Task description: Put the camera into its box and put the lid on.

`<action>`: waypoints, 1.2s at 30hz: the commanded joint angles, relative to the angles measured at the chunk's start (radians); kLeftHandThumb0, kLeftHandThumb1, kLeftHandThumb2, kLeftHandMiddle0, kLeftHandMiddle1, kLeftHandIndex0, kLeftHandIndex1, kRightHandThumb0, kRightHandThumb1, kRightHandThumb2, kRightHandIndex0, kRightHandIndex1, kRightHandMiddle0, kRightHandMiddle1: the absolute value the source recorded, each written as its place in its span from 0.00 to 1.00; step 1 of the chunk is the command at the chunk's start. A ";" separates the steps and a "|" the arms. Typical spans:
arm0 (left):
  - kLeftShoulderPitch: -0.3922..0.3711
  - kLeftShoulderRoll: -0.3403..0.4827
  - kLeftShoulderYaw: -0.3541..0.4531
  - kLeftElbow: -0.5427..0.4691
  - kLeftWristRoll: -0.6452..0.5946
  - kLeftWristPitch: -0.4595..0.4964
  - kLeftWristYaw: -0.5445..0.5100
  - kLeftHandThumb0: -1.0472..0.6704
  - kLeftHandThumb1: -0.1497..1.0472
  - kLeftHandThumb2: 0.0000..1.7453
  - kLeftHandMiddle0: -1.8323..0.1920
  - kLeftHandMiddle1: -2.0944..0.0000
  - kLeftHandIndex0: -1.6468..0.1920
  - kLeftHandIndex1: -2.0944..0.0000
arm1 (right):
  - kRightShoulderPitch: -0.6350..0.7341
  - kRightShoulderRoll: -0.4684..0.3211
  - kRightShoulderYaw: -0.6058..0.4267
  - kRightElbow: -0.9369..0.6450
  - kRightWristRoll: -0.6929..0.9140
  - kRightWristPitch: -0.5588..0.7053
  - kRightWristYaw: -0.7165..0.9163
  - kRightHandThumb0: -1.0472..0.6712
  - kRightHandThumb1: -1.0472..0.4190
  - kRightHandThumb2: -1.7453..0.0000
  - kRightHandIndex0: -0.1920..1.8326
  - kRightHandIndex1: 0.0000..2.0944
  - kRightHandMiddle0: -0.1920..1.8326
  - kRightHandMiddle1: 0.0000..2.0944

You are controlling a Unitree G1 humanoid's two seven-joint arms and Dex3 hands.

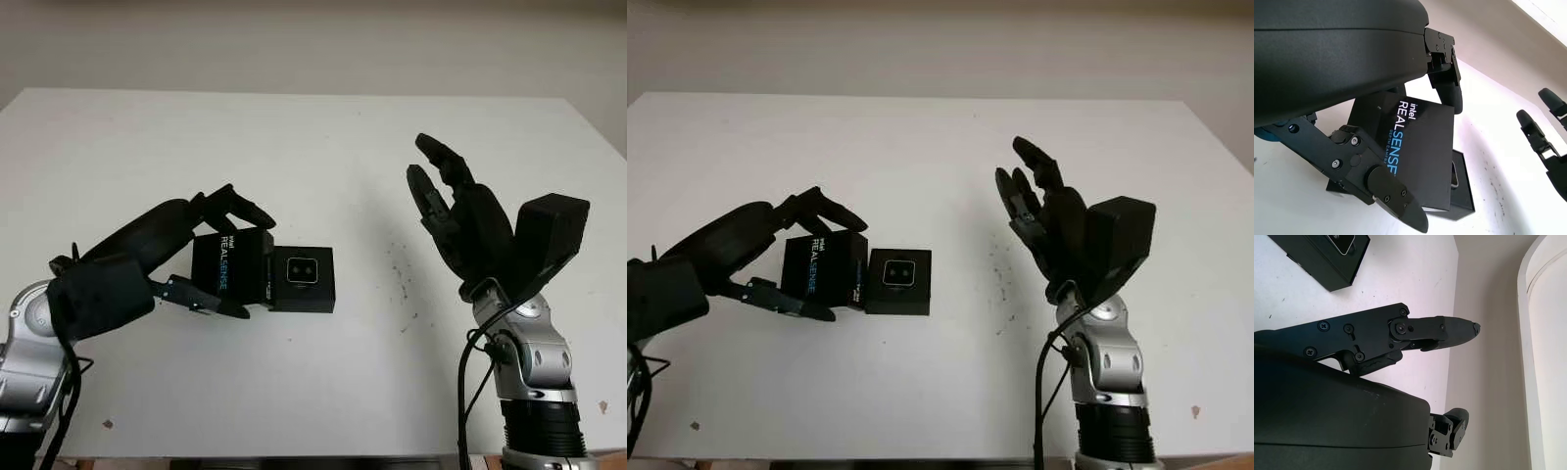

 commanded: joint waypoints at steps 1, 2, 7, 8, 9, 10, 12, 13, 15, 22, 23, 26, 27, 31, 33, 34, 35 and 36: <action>-0.038 -0.014 -0.025 0.014 0.022 -0.001 0.013 0.43 1.00 0.04 0.77 0.22 0.78 0.33 | 0.001 0.005 -0.004 -0.010 0.005 -0.002 -0.001 0.29 0.00 0.84 0.10 0.03 0.02 0.30; -0.050 -0.021 -0.037 0.019 0.036 0.005 0.018 0.43 1.00 0.04 0.77 0.23 0.78 0.33 | 0.002 0.008 -0.004 -0.013 0.005 -0.001 -0.004 0.29 0.00 0.84 0.10 0.02 0.02 0.30; -0.095 -0.063 -0.077 0.063 0.067 0.001 0.035 0.44 1.00 0.03 0.74 0.21 0.78 0.32 | 0.008 0.025 0.002 -0.023 -0.008 -0.019 -0.029 0.29 0.00 0.82 0.10 0.03 0.01 0.26; -0.103 -0.071 -0.085 0.075 0.070 -0.005 0.037 0.45 1.00 0.03 0.74 0.21 0.78 0.31 | 0.010 0.027 0.004 -0.022 -0.010 -0.029 -0.029 0.29 0.00 0.81 0.10 0.02 0.01 0.24; -0.111 -0.079 -0.092 0.087 0.075 -0.011 0.041 0.45 1.00 0.03 0.73 0.20 0.79 0.30 | 0.011 0.029 0.007 -0.022 -0.013 -0.039 -0.029 0.28 0.00 0.79 0.09 0.02 0.00 0.20; -0.117 -0.085 -0.098 0.099 0.080 -0.018 0.044 0.45 1.00 0.03 0.73 0.19 0.79 0.29 | 0.012 0.029 0.010 -0.019 -0.017 -0.053 -0.025 0.27 0.00 0.78 0.08 0.01 0.00 0.18; -0.129 -0.096 -0.109 0.117 0.090 -0.021 0.049 0.45 1.00 0.03 0.72 0.19 0.79 0.28 | 0.013 0.030 0.015 -0.018 -0.021 -0.067 -0.021 0.27 0.00 0.75 0.07 0.01 0.00 0.15; -0.133 -0.100 -0.113 0.123 0.092 -0.017 0.050 0.45 0.99 0.03 0.71 0.18 0.79 0.27 | 0.013 0.030 0.016 -0.017 -0.022 -0.069 -0.020 0.26 0.00 0.75 0.06 0.01 0.00 0.14; -0.142 -0.110 -0.120 0.130 0.094 -0.004 0.050 0.45 0.99 0.03 0.70 0.16 0.79 0.28 | 0.011 0.033 0.017 -0.019 -0.025 -0.065 -0.025 0.25 0.00 0.75 0.06 0.01 0.01 0.13; -0.167 -0.134 -0.141 0.152 0.105 0.006 0.046 0.44 0.99 0.03 0.70 0.13 0.79 0.26 | 0.009 0.039 0.022 -0.015 -0.028 -0.075 -0.030 0.26 0.00 0.76 0.06 0.01 0.03 0.12; -0.168 -0.135 -0.142 0.158 0.105 0.000 0.046 0.44 0.98 0.03 0.70 0.13 0.79 0.26 | 0.008 0.038 0.023 -0.014 -0.029 -0.076 -0.030 0.26 0.00 0.76 0.06 0.02 0.03 0.12; -0.175 -0.141 -0.150 0.171 0.108 -0.012 0.050 0.45 0.98 0.03 0.69 0.14 0.78 0.26 | 0.008 0.038 0.026 -0.014 -0.031 -0.074 -0.029 0.26 0.00 0.76 0.06 0.02 0.03 0.12; -0.177 -0.145 -0.150 0.178 0.105 -0.018 0.051 0.45 0.98 0.03 0.69 0.13 0.78 0.25 | 0.008 0.038 0.026 -0.014 -0.029 -0.072 -0.028 0.25 0.00 0.76 0.06 0.02 0.03 0.12; -0.189 -0.158 -0.154 0.198 0.102 -0.022 0.049 0.45 0.98 0.03 0.69 0.12 0.78 0.21 | 0.011 0.040 0.026 -0.013 -0.024 -0.065 -0.025 0.26 0.00 0.78 0.07 0.02 0.04 0.12; -0.194 -0.161 -0.157 0.210 0.107 -0.035 0.055 0.45 0.98 0.03 0.70 0.13 0.79 0.21 | 0.012 0.041 0.027 -0.015 -0.024 -0.059 -0.026 0.26 0.00 0.78 0.07 0.02 0.04 0.12; -0.198 -0.163 -0.158 0.216 0.110 -0.039 0.058 0.45 0.98 0.03 0.70 0.13 0.79 0.21 | 0.013 0.041 0.028 -0.018 -0.025 -0.056 -0.027 0.26 0.00 0.78 0.07 0.02 0.04 0.12; -0.202 -0.164 -0.160 0.223 0.114 -0.045 0.061 0.45 0.98 0.03 0.70 0.13 0.79 0.21 | 0.013 0.041 0.029 -0.019 -0.025 -0.052 -0.027 0.27 0.00 0.78 0.07 0.02 0.04 0.12; -0.207 -0.167 -0.160 0.229 0.113 -0.042 0.061 0.45 0.98 0.03 0.69 0.12 0.79 0.21 | 0.014 0.040 0.029 -0.020 -0.025 -0.050 -0.026 0.26 0.00 0.78 0.07 0.02 0.04 0.12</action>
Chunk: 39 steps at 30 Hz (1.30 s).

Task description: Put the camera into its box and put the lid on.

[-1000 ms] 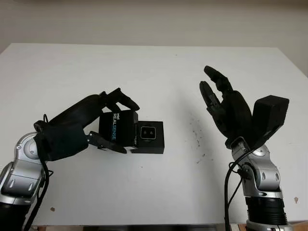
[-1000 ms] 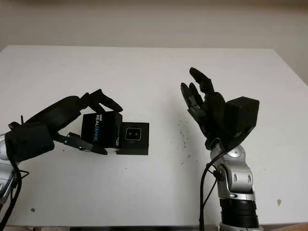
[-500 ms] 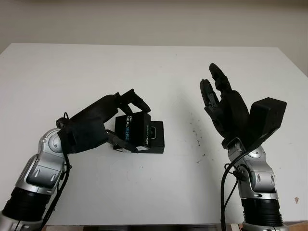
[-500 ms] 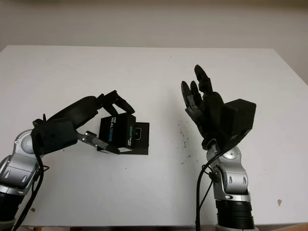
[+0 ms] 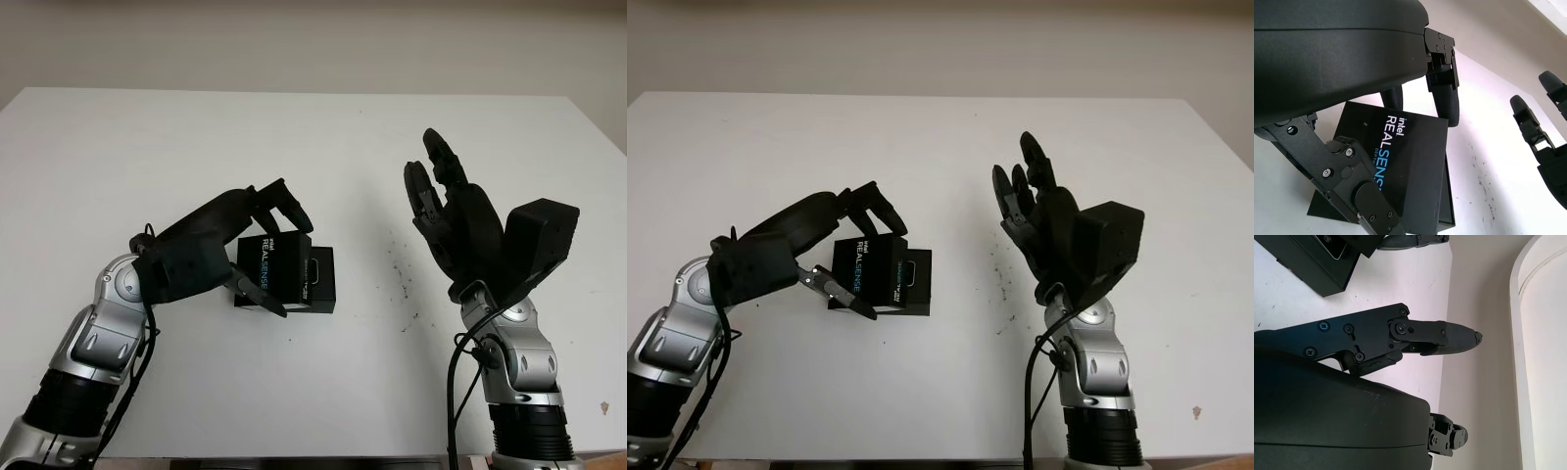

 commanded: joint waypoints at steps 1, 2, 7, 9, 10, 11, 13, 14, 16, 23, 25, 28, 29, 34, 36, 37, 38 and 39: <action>-0.031 -0.009 -0.008 0.019 0.009 -0.001 0.011 0.44 0.98 0.03 0.69 0.11 0.79 0.21 | 0.005 -0.001 0.003 -0.019 0.000 0.005 0.004 0.26 0.00 0.78 0.07 0.02 0.04 0.11; -0.040 -0.012 -0.010 0.022 0.014 0.006 0.013 0.44 0.98 0.03 0.70 0.11 0.78 0.21 | 0.007 -0.005 0.004 -0.016 -0.001 0.001 0.010 0.26 0.00 0.78 0.06 0.02 0.04 0.11; -0.076 -0.021 -0.021 0.030 0.045 0.019 0.027 0.45 0.97 0.03 0.71 0.10 0.78 0.22 | 0.011 -0.006 0.008 -0.013 -0.008 -0.003 0.016 0.26 0.00 0.78 0.07 0.02 0.05 0.09; -0.084 -0.024 -0.024 0.035 0.056 0.008 0.036 0.46 0.96 0.03 0.72 0.10 0.78 0.23 | 0.012 -0.005 0.009 -0.014 -0.011 -0.003 0.017 0.25 0.00 0.78 0.07 0.03 0.06 0.09; -0.088 -0.026 -0.026 0.037 0.062 -0.001 0.041 0.46 0.96 0.03 0.72 0.10 0.78 0.24 | 0.013 -0.005 0.009 -0.015 -0.009 -0.004 0.019 0.25 0.00 0.78 0.07 0.02 0.06 0.09; -0.093 -0.028 -0.027 0.040 0.066 -0.008 0.045 0.46 0.96 0.03 0.72 0.11 0.77 0.24 | 0.014 -0.005 0.010 -0.015 -0.010 -0.005 0.021 0.25 0.00 0.78 0.07 0.02 0.06 0.09; -0.104 -0.035 -0.028 0.045 0.070 -0.016 0.051 0.45 0.96 0.03 0.72 0.12 0.77 0.24 | 0.015 -0.006 0.012 -0.015 -0.013 -0.001 0.022 0.25 0.00 0.78 0.07 0.02 0.06 0.08; -0.111 -0.038 -0.030 0.048 0.071 -0.018 0.053 0.45 0.96 0.03 0.71 0.12 0.77 0.23 | 0.015 -0.006 0.012 -0.015 -0.012 0.003 0.023 0.25 0.00 0.78 0.07 0.03 0.06 0.08; -0.123 -0.042 -0.034 0.050 0.075 -0.017 0.052 0.45 0.96 0.03 0.71 0.14 0.78 0.23 | 0.015 -0.006 0.012 -0.012 -0.011 0.004 0.026 0.24 0.00 0.78 0.07 0.03 0.07 0.08; -0.144 -0.058 -0.045 0.054 0.080 -0.018 0.050 0.46 0.95 0.03 0.72 0.18 0.79 0.26 | 0.016 -0.001 0.012 -0.015 -0.007 0.016 0.023 0.25 0.00 0.79 0.07 0.03 0.07 0.07; -0.147 -0.063 -0.047 0.055 0.082 -0.020 0.052 0.46 0.95 0.03 0.72 0.19 0.78 0.27 | 0.015 0.000 0.012 -0.017 -0.009 0.023 0.018 0.25 0.00 0.79 0.08 0.03 0.08 0.07; -0.153 -0.074 -0.055 0.058 0.090 -0.020 0.053 0.47 0.95 0.03 0.72 0.21 0.77 0.29 | 0.014 0.000 0.010 -0.016 -0.005 0.026 0.020 0.25 0.00 0.79 0.07 0.03 0.08 0.06; -0.155 -0.078 -0.058 0.059 0.090 -0.022 0.052 0.47 0.95 0.03 0.71 0.19 0.76 0.28 | 0.014 0.000 0.010 -0.015 -0.004 0.028 0.020 0.25 0.00 0.79 0.08 0.03 0.08 0.06; -0.159 -0.109 -0.084 0.073 0.090 -0.050 0.055 0.46 0.95 0.03 0.72 0.15 0.75 0.26 | 0.015 0.001 0.010 -0.014 0.003 0.026 0.024 0.26 0.00 0.78 0.07 0.03 0.08 0.06; -0.159 -0.119 -0.098 0.076 0.099 -0.057 0.055 0.45 0.94 0.03 0.71 0.18 0.74 0.27 | 0.015 -0.001 0.011 -0.014 0.000 0.026 0.022 0.26 0.00 0.78 0.07 0.03 0.08 0.06; -0.157 -0.125 -0.103 0.079 0.100 -0.062 0.058 0.45 0.94 0.03 0.70 0.19 0.74 0.27 | 0.015 -0.001 0.012 -0.015 -0.001 0.028 0.021 0.25 0.00 0.79 0.07 0.03 0.08 0.06; -0.154 -0.131 -0.106 0.082 0.098 -0.062 0.057 0.46 0.94 0.03 0.70 0.19 0.74 0.27 | 0.015 -0.001 0.013 -0.016 -0.002 0.030 0.019 0.25 0.00 0.79 0.07 0.03 0.08 0.05; -0.151 -0.138 -0.110 0.083 0.096 -0.057 0.054 0.46 0.94 0.03 0.70 0.19 0.74 0.27 | 0.015 0.001 0.011 -0.017 0.003 0.031 0.020 0.26 0.00 0.79 0.07 0.03 0.08 0.05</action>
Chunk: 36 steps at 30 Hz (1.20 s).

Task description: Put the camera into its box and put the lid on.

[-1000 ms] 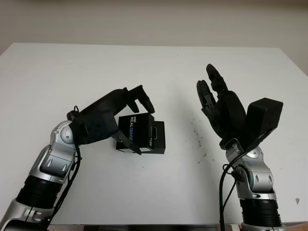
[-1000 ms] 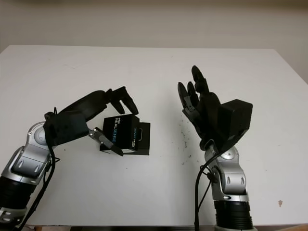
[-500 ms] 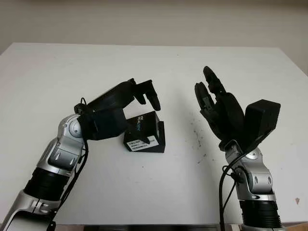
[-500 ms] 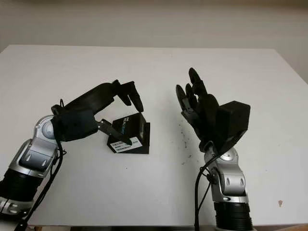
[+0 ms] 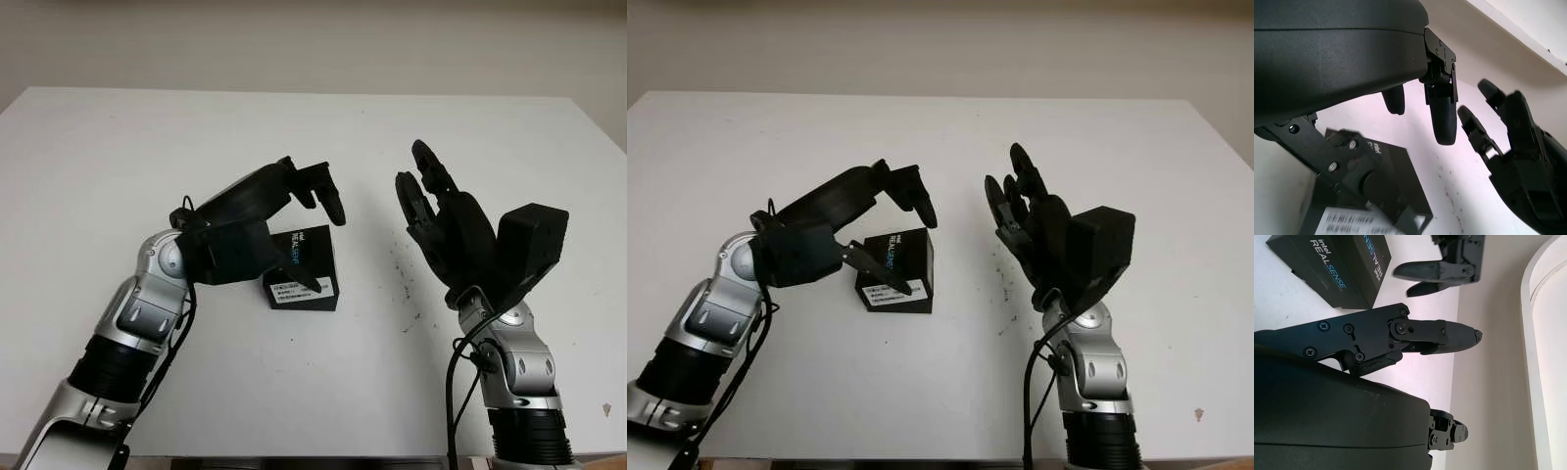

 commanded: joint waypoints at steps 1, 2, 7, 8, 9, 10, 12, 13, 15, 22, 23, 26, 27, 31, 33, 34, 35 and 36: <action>-0.009 -0.019 -0.017 0.006 -0.002 0.001 0.002 0.46 0.94 0.03 0.70 0.19 0.75 0.27 | -0.002 0.002 -0.004 -0.016 0.005 0.006 0.000 0.26 0.00 0.79 0.07 0.02 0.08 0.05; -0.005 -0.025 -0.022 0.005 -0.003 0.006 -0.002 0.46 0.95 0.03 0.70 0.19 0.75 0.27 | -0.002 0.003 -0.003 -0.017 0.004 0.005 -0.002 0.27 0.00 0.78 0.07 0.02 0.08 0.05; 0.014 -0.036 -0.051 0.019 -0.003 -0.039 -0.005 0.47 0.95 0.03 0.70 0.14 0.75 0.22 | 0.000 -0.001 0.000 -0.014 0.000 0.001 -0.001 0.26 0.00 0.78 0.07 0.03 0.08 0.05; 0.017 -0.037 -0.054 0.019 -0.005 -0.040 -0.007 0.47 0.94 0.03 0.69 0.12 0.75 0.21 | 0.001 0.001 -0.001 -0.014 0.001 -0.001 -0.001 0.26 0.00 0.78 0.08 0.03 0.09 0.05; 0.020 -0.038 -0.057 0.019 -0.007 -0.041 -0.009 0.47 0.94 0.03 0.69 0.12 0.75 0.21 | 0.001 0.002 -0.001 -0.014 0.003 -0.001 0.000 0.26 0.00 0.78 0.07 0.03 0.08 0.05; 0.023 -0.038 -0.059 0.019 -0.010 -0.040 -0.012 0.47 0.94 0.03 0.70 0.12 0.76 0.20 | 0.002 0.002 -0.001 -0.014 0.004 -0.001 0.000 0.26 0.00 0.78 0.07 0.03 0.08 0.05; 0.028 -0.036 -0.063 0.013 -0.014 -0.034 -0.021 0.47 0.95 0.03 0.71 0.14 0.77 0.20 | 0.002 0.002 0.001 -0.015 -0.002 0.000 -0.005 0.26 0.00 0.78 0.08 0.03 0.09 0.04; 0.031 -0.034 -0.063 0.012 -0.014 -0.032 -0.023 0.47 0.95 0.03 0.71 0.14 0.77 0.20 | 0.002 0.002 0.001 -0.015 -0.003 0.001 -0.006 0.26 0.00 0.79 0.08 0.03 0.09 0.04; 0.036 -0.033 -0.063 0.011 -0.012 -0.033 -0.023 0.46 0.95 0.03 0.71 0.14 0.77 0.20 | 0.001 0.001 0.001 -0.016 -0.003 0.002 -0.008 0.26 0.00 0.79 0.08 0.03 0.09 0.04; 0.080 -0.020 -0.032 -0.070 0.000 0.043 -0.002 0.34 1.00 0.15 0.90 0.44 0.97 0.49 | 0.001 -0.006 0.002 -0.010 -0.003 0.000 0.004 0.26 0.00 0.78 0.08 0.03 0.09 0.04; 0.088 -0.024 -0.026 -0.093 -0.001 0.077 0.001 0.32 1.00 0.17 0.91 0.52 0.97 0.56 | 0.001 -0.006 0.003 -0.009 -0.004 -0.001 0.004 0.25 0.00 0.78 0.08 0.03 0.09 0.04; 0.118 -0.043 -0.002 -0.138 -0.011 0.118 0.040 0.28 1.00 0.22 0.87 0.81 0.95 0.77 | 0.000 -0.003 0.003 -0.011 -0.004 0.004 0.002 0.25 0.00 0.79 0.08 0.03 0.09 0.04; 0.131 -0.054 0.009 -0.144 -0.020 0.117 0.061 0.28 1.00 0.22 0.86 0.86 0.95 0.80 | 0.000 -0.003 0.003 -0.012 -0.003 0.005 0.003 0.25 0.00 0.79 0.08 0.03 0.09 0.04; 0.183 -0.091 0.035 -0.142 -0.050 0.088 0.134 0.29 1.00 0.24 0.85 0.94 0.95 0.86 | 0.001 -0.001 0.004 -0.014 -0.004 0.005 0.002 0.26 0.00 0.79 0.08 0.03 0.09 0.04; 0.208 -0.109 0.042 -0.130 -0.067 0.061 0.164 0.30 1.00 0.24 0.85 0.95 0.95 0.87 | 0.001 -0.001 0.003 -0.014 -0.002 0.004 0.004 0.26 0.00 0.79 0.08 0.03 0.09 0.04; 0.221 -0.117 0.045 -0.128 -0.075 0.058 0.175 0.30 1.00 0.23 0.86 0.95 0.95 0.87 | 0.001 -0.001 0.004 -0.014 -0.001 0.003 0.005 0.26 0.00 0.79 0.07 0.02 0.09 0.03; 0.232 -0.125 0.046 -0.126 -0.078 0.054 0.186 0.30 1.00 0.24 0.86 0.96 0.95 0.87 | 0.002 -0.002 0.004 -0.014 -0.002 0.002 0.007 0.26 0.00 0.79 0.07 0.02 0.09 0.03; 0.243 -0.132 0.046 -0.124 -0.077 0.052 0.198 0.30 1.00 0.24 0.87 0.96 0.95 0.88 | 0.003 -0.002 0.005 -0.014 -0.001 0.000 0.009 0.26 0.00 0.78 0.07 0.02 0.08 0.03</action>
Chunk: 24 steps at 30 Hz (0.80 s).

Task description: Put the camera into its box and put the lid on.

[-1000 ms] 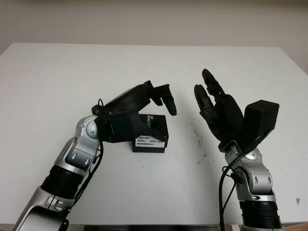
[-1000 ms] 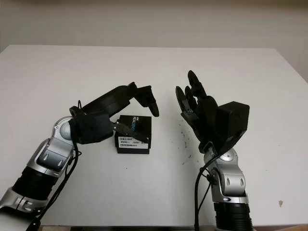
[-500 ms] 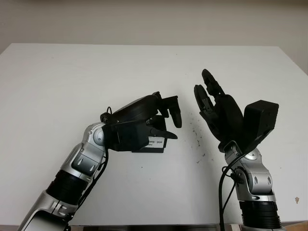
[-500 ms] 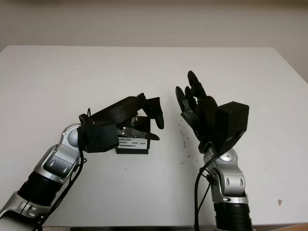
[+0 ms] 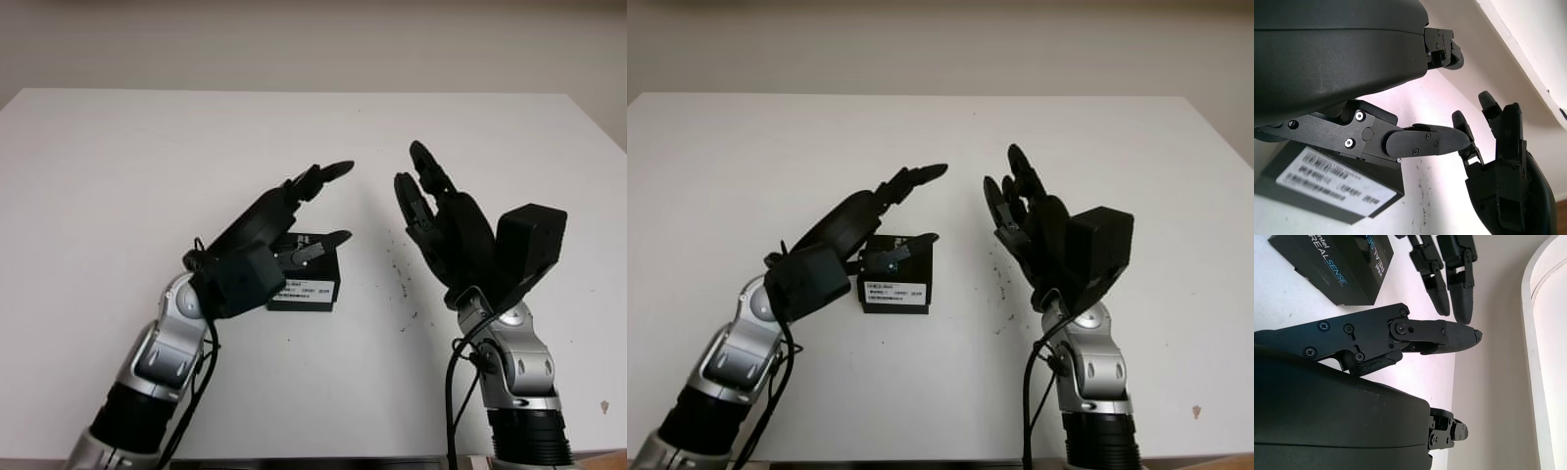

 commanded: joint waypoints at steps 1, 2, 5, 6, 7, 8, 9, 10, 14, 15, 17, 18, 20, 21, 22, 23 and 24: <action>0.025 -0.017 0.011 0.006 -0.006 -0.017 0.028 0.30 1.00 0.24 0.88 0.97 0.96 0.88 | 0.003 -0.004 0.002 -0.015 -0.001 -0.001 0.004 0.26 0.00 0.78 0.07 0.02 0.08 0.03; 0.035 -0.022 0.010 0.006 -0.004 -0.016 0.039 0.30 1.00 0.24 0.89 0.97 0.96 0.88 | 0.003 -0.004 0.002 -0.014 0.000 -0.002 0.008 0.26 0.00 0.78 0.07 0.02 0.08 0.03; 0.057 -0.041 0.016 0.006 -0.010 -0.019 0.069 0.30 1.00 0.25 0.90 0.98 0.97 0.89 | 0.003 -0.005 0.000 -0.013 0.000 0.001 0.011 0.26 0.00 0.78 0.07 0.02 0.08 0.03; 0.060 -0.047 0.021 0.006 -0.015 -0.023 0.078 0.30 1.00 0.25 0.91 0.98 0.97 0.90 | 0.002 -0.007 0.001 -0.011 -0.003 0.001 0.011 0.26 0.00 0.78 0.07 0.02 0.08 0.03; 0.061 -0.053 0.026 0.002 -0.021 -0.026 0.086 0.30 1.00 0.26 0.92 0.98 0.98 0.90 | 0.001 -0.007 0.000 -0.011 -0.004 0.002 0.010 0.26 0.00 0.78 0.07 0.02 0.09 0.03; 0.061 -0.058 0.031 -0.006 -0.029 -0.021 0.090 0.29 1.00 0.27 0.92 0.99 0.98 0.91 | 0.001 -0.006 0.000 -0.010 -0.003 0.003 0.010 0.26 0.00 0.78 0.07 0.02 0.09 0.03; 0.060 -0.064 0.038 -0.017 -0.043 -0.011 0.090 0.28 1.00 0.28 0.93 0.99 0.99 0.92 | 0.000 -0.004 -0.001 -0.010 -0.003 0.004 0.008 0.26 0.00 0.78 0.07 0.02 0.09 0.03; 0.059 -0.074 0.048 -0.028 -0.061 -0.003 0.093 0.28 1.00 0.29 0.94 0.98 0.99 0.93 | 0.000 -0.005 -0.001 -0.010 -0.002 0.006 0.008 0.26 0.00 0.78 0.07 0.02 0.09 0.03; 0.052 -0.123 0.089 -0.074 -0.171 0.017 0.085 0.28 1.00 0.33 0.95 0.98 1.00 0.94 | -0.003 -0.008 0.003 -0.007 -0.010 0.004 0.009 0.25 0.00 0.79 0.07 0.02 0.09 0.03; 0.050 -0.134 0.097 -0.093 -0.204 0.036 0.078 0.27 1.00 0.34 0.96 0.98 1.00 0.94 | -0.003 -0.006 0.002 -0.007 -0.007 0.004 0.010 0.24 0.00 0.79 0.07 0.02 0.09 0.03; 0.048 -0.148 0.106 -0.136 -0.256 0.081 0.064 0.27 1.00 0.34 0.96 0.98 1.00 0.95 | -0.005 -0.005 0.001 -0.006 -0.007 0.006 0.010 0.24 0.00 0.79 0.07 0.02 0.09 0.03; 0.047 -0.152 0.111 -0.154 -0.282 0.096 0.056 0.27 1.00 0.35 0.97 0.98 1.00 0.97 | -0.005 -0.005 0.001 -0.006 -0.008 0.006 0.009 0.25 0.00 0.79 0.07 0.02 0.09 0.03; 0.041 -0.158 0.122 -0.187 -0.330 0.124 0.042 0.28 1.00 0.35 0.99 0.98 1.00 0.99 | -0.006 -0.004 0.001 -0.005 -0.008 0.005 0.009 0.25 0.00 0.79 0.07 0.02 0.09 0.03; 0.035 -0.159 0.128 -0.204 -0.348 0.140 0.041 0.28 1.00 0.35 0.99 0.99 1.00 0.99 | -0.006 -0.004 0.001 -0.006 -0.008 0.005 0.010 0.25 0.00 0.79 0.07 0.02 0.09 0.03; 0.027 -0.163 0.136 -0.219 -0.368 0.154 0.042 0.28 1.00 0.35 1.00 0.99 1.00 1.00 | -0.006 -0.005 0.002 -0.007 -0.009 0.007 0.009 0.25 0.00 0.79 0.07 0.02 0.09 0.03; 0.019 -0.167 0.143 -0.232 -0.381 0.165 0.048 0.29 1.00 0.35 1.00 0.99 1.00 1.00 | -0.005 -0.005 0.002 -0.007 -0.010 0.008 0.009 0.25 0.00 0.79 0.07 0.02 0.09 0.03; 0.009 -0.175 0.154 -0.245 -0.402 0.179 0.056 0.29 1.00 0.36 1.00 0.99 1.00 1.00 | -0.005 -0.006 0.003 -0.007 -0.012 0.006 0.009 0.25 0.00 0.79 0.07 0.02 0.09 0.03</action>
